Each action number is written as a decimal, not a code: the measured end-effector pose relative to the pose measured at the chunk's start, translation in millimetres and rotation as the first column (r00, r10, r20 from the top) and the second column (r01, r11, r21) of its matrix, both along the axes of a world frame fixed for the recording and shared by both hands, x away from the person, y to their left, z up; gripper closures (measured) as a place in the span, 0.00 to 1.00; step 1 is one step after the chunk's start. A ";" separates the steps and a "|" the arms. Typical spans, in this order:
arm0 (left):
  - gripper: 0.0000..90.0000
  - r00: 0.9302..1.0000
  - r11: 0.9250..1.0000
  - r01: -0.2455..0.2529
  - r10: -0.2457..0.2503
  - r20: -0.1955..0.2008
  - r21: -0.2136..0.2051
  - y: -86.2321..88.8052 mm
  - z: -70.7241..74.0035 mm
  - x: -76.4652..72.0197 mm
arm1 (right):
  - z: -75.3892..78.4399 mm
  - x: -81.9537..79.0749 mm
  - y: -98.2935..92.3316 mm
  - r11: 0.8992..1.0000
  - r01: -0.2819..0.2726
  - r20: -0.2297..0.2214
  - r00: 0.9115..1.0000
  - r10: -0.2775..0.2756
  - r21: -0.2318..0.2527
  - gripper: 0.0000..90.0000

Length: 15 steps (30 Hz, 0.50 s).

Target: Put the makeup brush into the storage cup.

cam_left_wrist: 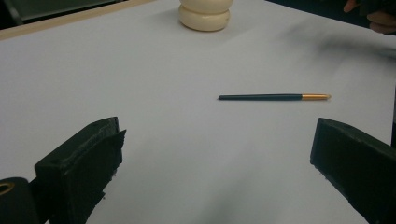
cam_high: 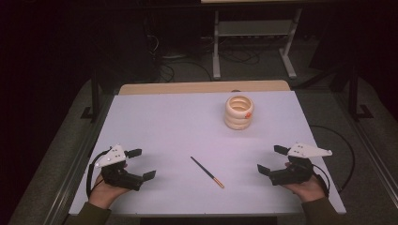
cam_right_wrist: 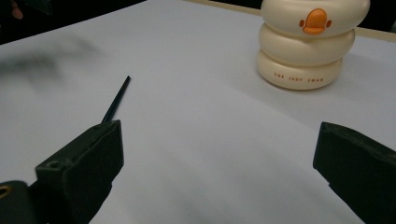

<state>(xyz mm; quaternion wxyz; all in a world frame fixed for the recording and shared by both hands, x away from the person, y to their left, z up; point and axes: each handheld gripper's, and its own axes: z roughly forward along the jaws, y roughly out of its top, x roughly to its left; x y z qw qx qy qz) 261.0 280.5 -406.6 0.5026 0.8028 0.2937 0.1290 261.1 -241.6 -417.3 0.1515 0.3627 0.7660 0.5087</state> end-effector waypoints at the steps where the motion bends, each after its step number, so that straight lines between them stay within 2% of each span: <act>1: 0.02 1.000 1.000 0.002 -0.002 0.000 -0.005 0.1 -0.3 -0.2 | 0.1 0.3 0.2 1.000 0.002 0.001 1.000 -0.002 0.003 0.01; 8: 0.02 1.000 1.000 0.004 -0.003 0.010 -0.021 1.7 2.8 0.8 | 2.9 1.2 4.7 1.000 0.001 0.021 1.000 -0.001 -0.002 0.01; 15: 0.02 1.000 1.000 0.011 -0.011 0.015 -0.019 -0.2 5.9 4.7 | 1.9 1.6 5.7 1.000 -0.003 0.015 1.000 0.003 -0.004 0.01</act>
